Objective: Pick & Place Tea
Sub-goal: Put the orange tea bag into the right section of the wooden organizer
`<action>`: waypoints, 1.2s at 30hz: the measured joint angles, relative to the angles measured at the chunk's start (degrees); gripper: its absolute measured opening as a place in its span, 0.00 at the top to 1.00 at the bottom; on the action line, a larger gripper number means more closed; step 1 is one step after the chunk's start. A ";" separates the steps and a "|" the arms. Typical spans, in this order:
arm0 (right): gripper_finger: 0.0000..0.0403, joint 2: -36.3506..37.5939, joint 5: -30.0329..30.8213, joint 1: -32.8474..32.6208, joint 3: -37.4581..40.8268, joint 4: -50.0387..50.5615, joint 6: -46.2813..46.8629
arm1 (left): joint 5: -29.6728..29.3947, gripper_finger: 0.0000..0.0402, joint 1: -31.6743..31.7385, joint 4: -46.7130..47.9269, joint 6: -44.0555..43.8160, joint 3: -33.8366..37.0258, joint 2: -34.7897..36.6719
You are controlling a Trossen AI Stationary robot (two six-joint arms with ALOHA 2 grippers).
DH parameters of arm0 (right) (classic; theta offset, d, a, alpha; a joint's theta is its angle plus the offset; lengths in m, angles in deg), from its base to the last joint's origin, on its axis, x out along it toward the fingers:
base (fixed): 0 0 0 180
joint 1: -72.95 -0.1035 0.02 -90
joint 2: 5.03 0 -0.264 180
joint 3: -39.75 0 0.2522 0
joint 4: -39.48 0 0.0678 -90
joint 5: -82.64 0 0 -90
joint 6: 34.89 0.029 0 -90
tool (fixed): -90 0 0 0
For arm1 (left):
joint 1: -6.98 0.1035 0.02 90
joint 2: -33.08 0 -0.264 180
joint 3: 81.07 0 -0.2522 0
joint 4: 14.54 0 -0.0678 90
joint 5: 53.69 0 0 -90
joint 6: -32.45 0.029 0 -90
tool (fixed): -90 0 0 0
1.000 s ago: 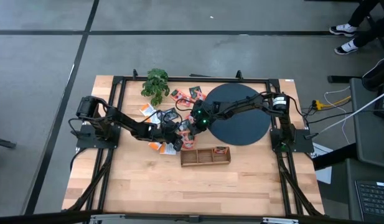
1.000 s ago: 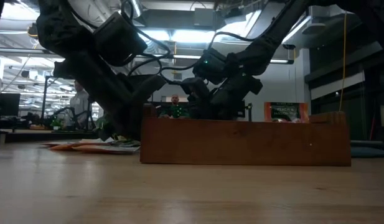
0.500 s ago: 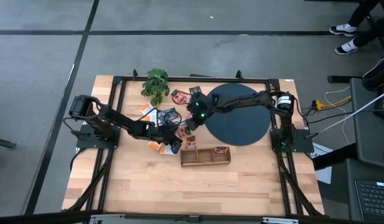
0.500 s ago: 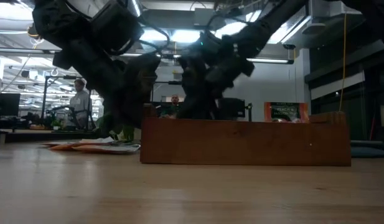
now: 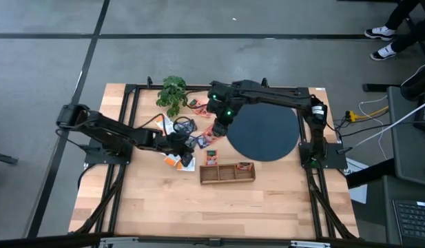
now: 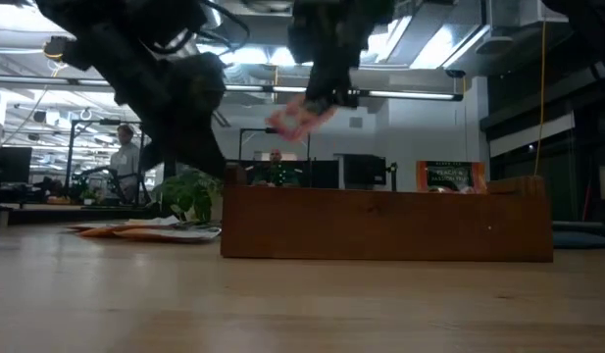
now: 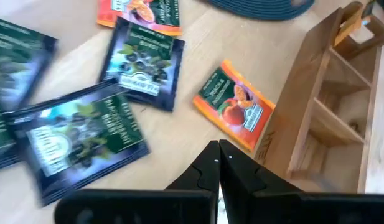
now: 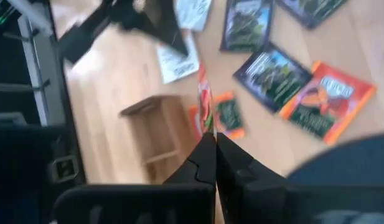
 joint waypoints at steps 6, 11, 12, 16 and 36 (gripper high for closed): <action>1.00 0.01 -0.17 -4.02 -8.39 13.45 -0.09 | 0.09 0.98 0.03 3.90 1.81 0.00 4.65; 1.00 0.01 -0.68 -8.68 -10.51 20.60 1.18 | 1.08 0.99 0.03 5.75 2.94 -0.02 5.43; 1.00 0.01 -0.92 -9.63 -10.55 21.68 1.78 | 1.80 0.99 0.03 5.76 3.25 -0.02 5.43; 1.00 -0.01 -1.63 -13.32 -10.55 25.60 1.95 | 3.31 0.99 0.03 6.17 3.92 -0.02 5.45; 1.00 -0.12 6.68 -22.28 -4.67 25.94 5.88 | 14.46 0.99 -0.09 11.43 6.43 -0.07 5.45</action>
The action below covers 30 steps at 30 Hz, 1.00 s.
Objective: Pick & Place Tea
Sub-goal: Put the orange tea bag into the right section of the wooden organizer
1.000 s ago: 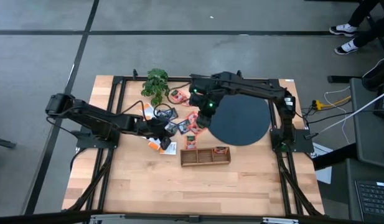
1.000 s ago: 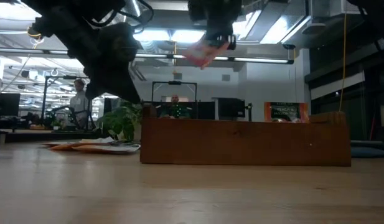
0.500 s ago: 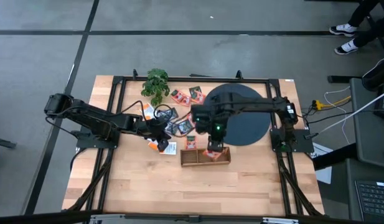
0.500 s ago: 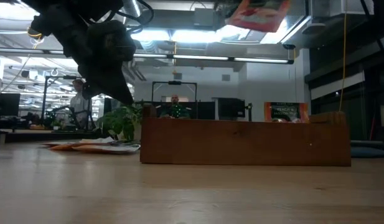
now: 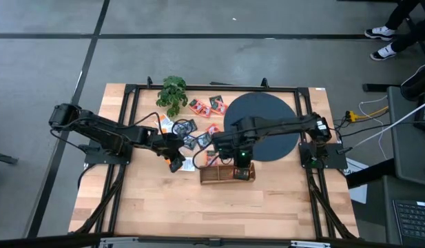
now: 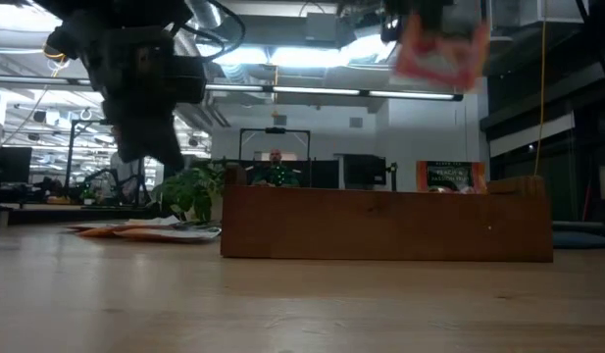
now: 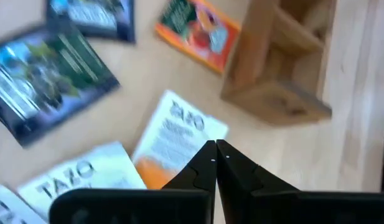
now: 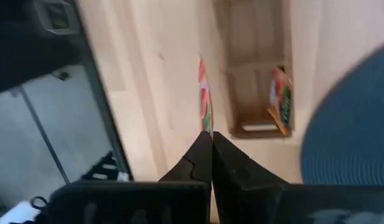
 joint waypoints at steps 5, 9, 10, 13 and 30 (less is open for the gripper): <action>1.00 -0.02 2.89 -0.59 7.30 0.05 -2.61 | 0.67 0.99 -0.04 1.95 -1.02 0.00 0.00; 1.00 -0.02 7.29 -0.58 10.66 -0.08 -3.07 | 0.56 0.99 0.00 1.93 -1.02 0.00 0.00; 1.00 -0.02 7.47 -0.52 11.19 -0.38 -3.41 | 0.56 0.99 0.00 1.93 -1.02 0.00 0.00; 1.00 -0.02 8.13 -0.60 12.49 -2.44 -4.10 | 0.54 0.99 0.00 1.91 -1.02 0.00 0.00; 1.00 -1.17 9.13 -0.25 15.69 -9.25 -5.81 | -2.41 0.99 0.00 1.54 -1.03 -0.01 0.00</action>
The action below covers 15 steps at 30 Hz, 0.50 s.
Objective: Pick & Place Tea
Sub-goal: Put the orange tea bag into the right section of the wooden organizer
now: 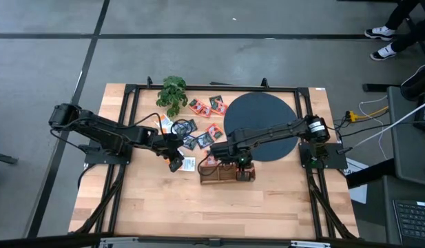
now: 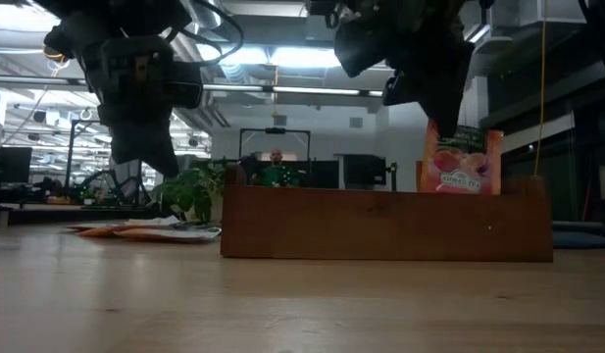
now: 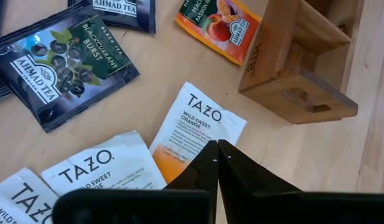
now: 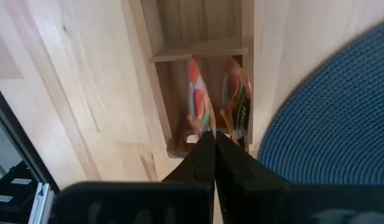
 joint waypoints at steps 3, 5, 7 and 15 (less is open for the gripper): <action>1.00 -0.50 0.05 0.47 0.04 -0.09 -1.06 | -0.02 0.99 0.00 -0.15 -0.40 -0.01 0.02; 1.00 -0.70 0.05 0.70 0.04 -0.06 -2.21 | 0.00 0.99 0.00 -0.13 -0.91 -0.01 0.02; 1.00 -0.88 0.07 0.87 0.04 0.28 -3.04 | 0.00 0.99 0.00 -0.17 -1.02 -0.01 0.02; 1.00 -0.90 0.10 1.69 0.04 3.63 -7.41 | -1.36 0.98 0.00 -0.15 -1.50 -0.01 0.02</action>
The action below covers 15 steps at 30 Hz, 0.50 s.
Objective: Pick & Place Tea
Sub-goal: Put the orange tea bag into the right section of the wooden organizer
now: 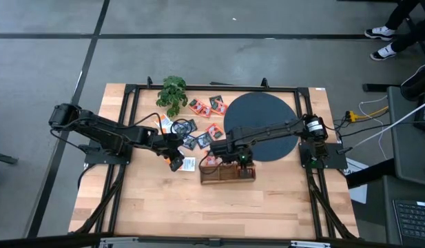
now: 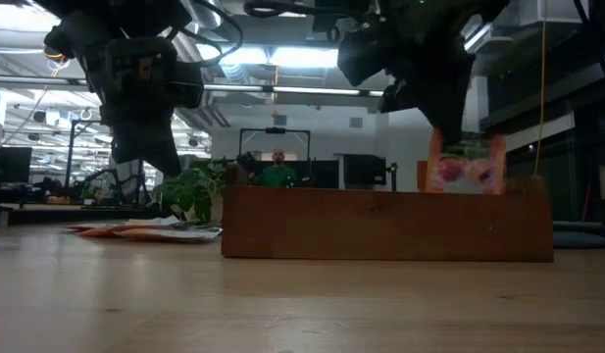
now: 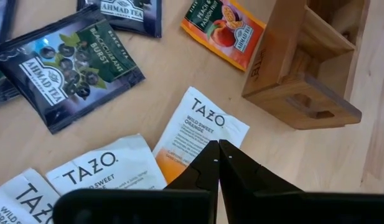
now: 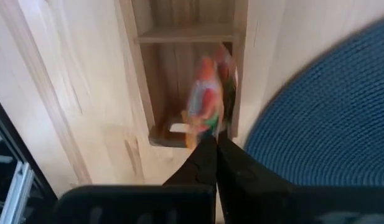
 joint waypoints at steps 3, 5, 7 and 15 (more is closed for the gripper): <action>1.00 0.00 0.39 0.23 0.00 0.11 -0.38 | -0.17 0.99 0.00 0.00 -0.03 0.00 0.00; 1.00 0.00 0.44 0.30 0.00 -0.15 -1.21 | -0.17 0.99 0.00 0.00 -0.06 0.00 0.00; 0.99 0.00 0.44 0.30 0.00 -0.77 -1.60 | -0.18 0.99 0.00 0.00 -0.07 0.00 0.00; 0.98 0.00 0.42 0.28 0.00 -2.11 -1.76 | -1.58 0.98 0.02 0.00 -1.62 0.00 0.00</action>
